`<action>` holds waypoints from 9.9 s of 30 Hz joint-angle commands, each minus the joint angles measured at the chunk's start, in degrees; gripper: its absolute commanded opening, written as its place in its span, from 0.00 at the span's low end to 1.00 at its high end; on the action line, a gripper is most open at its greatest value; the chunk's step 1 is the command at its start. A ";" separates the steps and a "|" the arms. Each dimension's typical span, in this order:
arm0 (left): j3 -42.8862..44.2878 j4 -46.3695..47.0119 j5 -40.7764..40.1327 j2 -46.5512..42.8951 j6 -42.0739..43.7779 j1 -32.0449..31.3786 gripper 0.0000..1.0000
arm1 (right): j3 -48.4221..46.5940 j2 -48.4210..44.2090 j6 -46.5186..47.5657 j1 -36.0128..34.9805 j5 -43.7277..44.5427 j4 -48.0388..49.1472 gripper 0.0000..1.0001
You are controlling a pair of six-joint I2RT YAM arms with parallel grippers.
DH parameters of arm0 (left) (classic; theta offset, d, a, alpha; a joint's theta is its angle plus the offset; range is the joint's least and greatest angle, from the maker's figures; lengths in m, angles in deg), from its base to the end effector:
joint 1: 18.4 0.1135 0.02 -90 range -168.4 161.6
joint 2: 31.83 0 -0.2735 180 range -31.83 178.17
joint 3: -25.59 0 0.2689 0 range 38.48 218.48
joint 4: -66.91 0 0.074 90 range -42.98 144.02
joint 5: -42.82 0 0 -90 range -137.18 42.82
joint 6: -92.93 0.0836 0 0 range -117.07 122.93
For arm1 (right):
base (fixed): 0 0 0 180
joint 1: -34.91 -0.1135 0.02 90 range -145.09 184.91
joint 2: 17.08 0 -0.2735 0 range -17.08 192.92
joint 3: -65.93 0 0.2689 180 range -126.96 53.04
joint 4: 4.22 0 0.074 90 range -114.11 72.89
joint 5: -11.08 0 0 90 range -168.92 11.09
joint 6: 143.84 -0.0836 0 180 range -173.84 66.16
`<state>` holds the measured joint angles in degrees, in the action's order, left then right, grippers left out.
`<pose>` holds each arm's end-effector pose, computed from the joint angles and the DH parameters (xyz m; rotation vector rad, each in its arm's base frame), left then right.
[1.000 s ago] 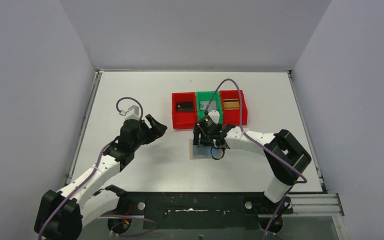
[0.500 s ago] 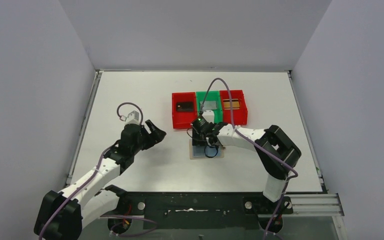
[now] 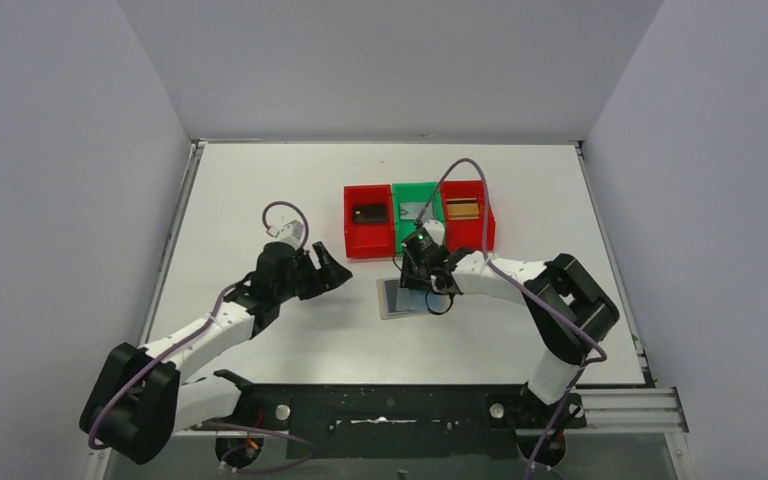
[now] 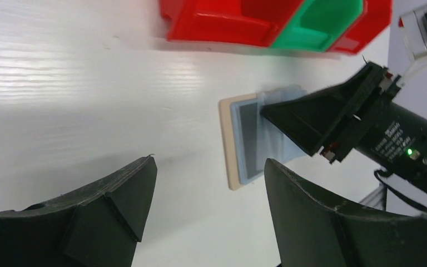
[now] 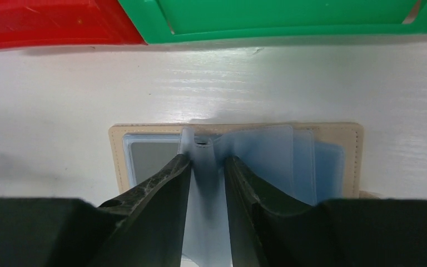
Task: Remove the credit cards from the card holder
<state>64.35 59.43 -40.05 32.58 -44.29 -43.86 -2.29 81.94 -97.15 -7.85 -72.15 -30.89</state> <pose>0.2445 -0.1279 0.1580 -0.3537 2.2465 -0.8434 0.2844 0.2496 0.1135 0.0578 2.6183 0.4082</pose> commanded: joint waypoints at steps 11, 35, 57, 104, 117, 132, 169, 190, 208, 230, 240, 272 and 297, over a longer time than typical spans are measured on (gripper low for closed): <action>14.65 23.29 13.57 23.32 -2.79 -12.90 0.71 | 18.73 -3.85 -8.53 14.22 -24.60 24.91 0.29; 16.45 33.63 22.13 40.28 -12.51 -14.61 0.70 | 26.74 -2.48 -13.97 20.55 -30.46 37.04 0.27; 20.44 43.65 30.07 44.32 -15.06 -16.02 0.66 | 27.55 -17.88 -13.58 21.69 -25.35 27.62 0.56; 4.39 18.54 13.42 15.96 -5.43 -1.28 0.59 | 18.93 -21.08 -11.24 13.61 -20.10 20.56 0.49; 7.39 9.49 13.27 13.73 1.48 -1.87 0.59 | 16.54 -10.31 -11.53 12.41 -24.41 23.09 0.49; 18.71 3.62 10.04 21.31 7.80 -10.83 0.59 | 17.25 -10.11 -10.51 12.62 -19.55 16.15 0.42; 27.89 -2.46 3.48 35.29 4.32 -18.05 0.28 | 18.38 -7.44 -4.86 14.54 -26.91 19.13 0.30; 25.45 -5.45 1.88 39.17 5.42 -20.07 0.28 | 20.42 -8.07 -8.26 14.63 -28.41 23.45 0.28; 26.17 -6.22 1.39 39.36 5.70 -20.34 0.27 | 22.74 -9.55 -8.51 15.92 -29.10 26.05 0.05; 26.56 -5.50 3.13 40.02 5.73 -20.34 0.27 | 23.05 -9.73 -7.23 15.01 -27.36 22.69 0.33; 26.30 -5.41 2.91 39.49 5.55 -20.29 0.27 | 22.98 -10.60 -5.75 14.57 -24.83 21.55 0.16; 26.21 -4.62 5.00 40.03 5.87 -20.24 0.27 | 24.21 -12.18 -5.89 16.60 -25.03 18.94 0.31; 28.09 -7.34 4.45 39.37 11.26 -20.07 0.28 | 21.72 -18.05 -6.62 16.28 -19.35 10.03 0.04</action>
<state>91.21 57.15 -35.02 71.13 -38.02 -63.70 20.25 64.37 -102.96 7.88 -92.78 -17.52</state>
